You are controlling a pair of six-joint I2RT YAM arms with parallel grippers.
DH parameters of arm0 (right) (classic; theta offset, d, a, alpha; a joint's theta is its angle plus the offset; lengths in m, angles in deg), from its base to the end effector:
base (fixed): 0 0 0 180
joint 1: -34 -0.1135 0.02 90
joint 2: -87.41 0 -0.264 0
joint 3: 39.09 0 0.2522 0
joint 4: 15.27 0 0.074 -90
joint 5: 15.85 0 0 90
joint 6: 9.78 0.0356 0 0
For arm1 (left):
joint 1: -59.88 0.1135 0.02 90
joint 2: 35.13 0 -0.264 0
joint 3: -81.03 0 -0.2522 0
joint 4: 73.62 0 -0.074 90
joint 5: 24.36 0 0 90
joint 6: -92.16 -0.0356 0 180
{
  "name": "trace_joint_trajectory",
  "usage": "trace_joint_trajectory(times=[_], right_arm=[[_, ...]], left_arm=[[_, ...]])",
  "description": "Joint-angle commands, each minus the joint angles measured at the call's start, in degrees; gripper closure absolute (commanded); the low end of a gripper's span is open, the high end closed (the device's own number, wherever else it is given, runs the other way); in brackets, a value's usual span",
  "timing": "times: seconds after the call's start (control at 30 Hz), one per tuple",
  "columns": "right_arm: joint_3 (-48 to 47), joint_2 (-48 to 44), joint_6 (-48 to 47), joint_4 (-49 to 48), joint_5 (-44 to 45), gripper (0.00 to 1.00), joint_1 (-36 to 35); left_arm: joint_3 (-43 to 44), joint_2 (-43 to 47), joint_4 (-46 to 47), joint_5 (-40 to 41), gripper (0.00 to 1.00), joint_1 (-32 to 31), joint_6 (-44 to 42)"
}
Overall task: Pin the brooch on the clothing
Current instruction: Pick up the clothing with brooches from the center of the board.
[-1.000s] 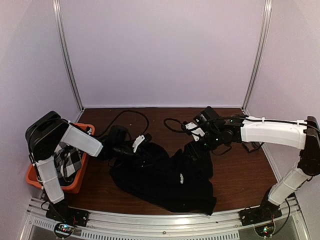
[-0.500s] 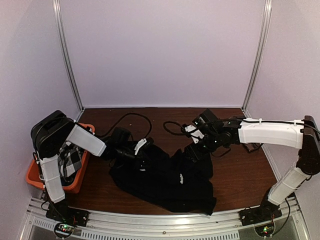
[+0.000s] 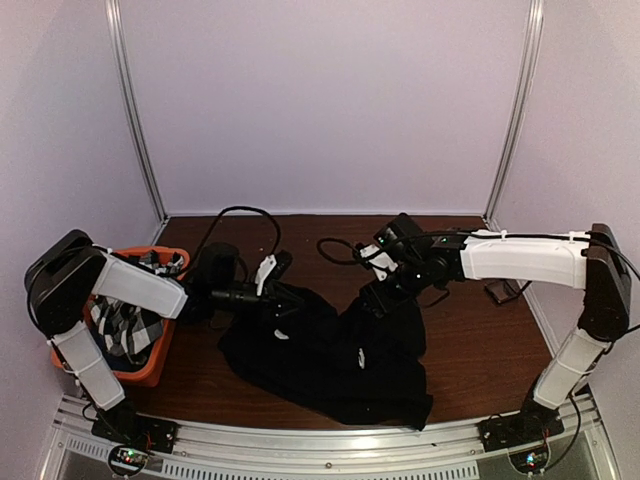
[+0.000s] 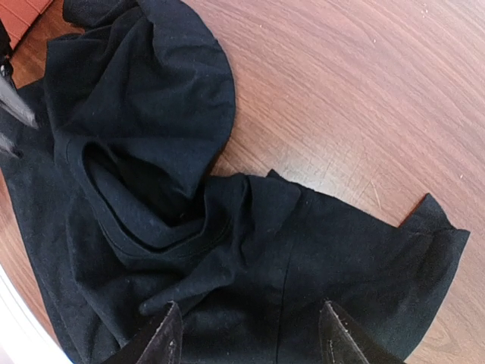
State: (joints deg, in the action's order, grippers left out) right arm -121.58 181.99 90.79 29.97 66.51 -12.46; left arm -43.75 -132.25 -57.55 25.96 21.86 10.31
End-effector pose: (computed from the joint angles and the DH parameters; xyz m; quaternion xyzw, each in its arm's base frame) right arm 0.2354 0.2546 0.2318 -0.3128 0.9051 0.1901 0.2161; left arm 0.2473 -0.2222 0.1629 0.3796 0.7236 -0.4604 0.3469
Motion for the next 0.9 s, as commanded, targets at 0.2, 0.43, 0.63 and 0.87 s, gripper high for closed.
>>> trace_joint_trajectory(times=[0.2, 0.43, 0.63, 0.87], right_arm=[[-1.09, 0.12, -0.3, 0.18, 0.58, 0.37, 0.4], [0.44, -0.84, -0.03, -0.15, 0.08, 0.38, 0.4], [1.05, -0.75, -0.02, -0.33, -0.25, 0.39, 0.4], [1.05, -0.28, -0.24, -0.1, -0.25, 0.39, 0.4]], left_arm=[[0.3, -3.68, -1.49, 1.16, 0.48, -1.55, -2.07], [-0.53, -3.91, -0.58, 7.05, 0.44, -1.49, -2.96], [0.62, -5.33, -0.5, 6.3, 0.44, -1.15, -4.02], [3.06, -9.13, -3.07, -2.55, 0.47, -1.0, -4.21]])
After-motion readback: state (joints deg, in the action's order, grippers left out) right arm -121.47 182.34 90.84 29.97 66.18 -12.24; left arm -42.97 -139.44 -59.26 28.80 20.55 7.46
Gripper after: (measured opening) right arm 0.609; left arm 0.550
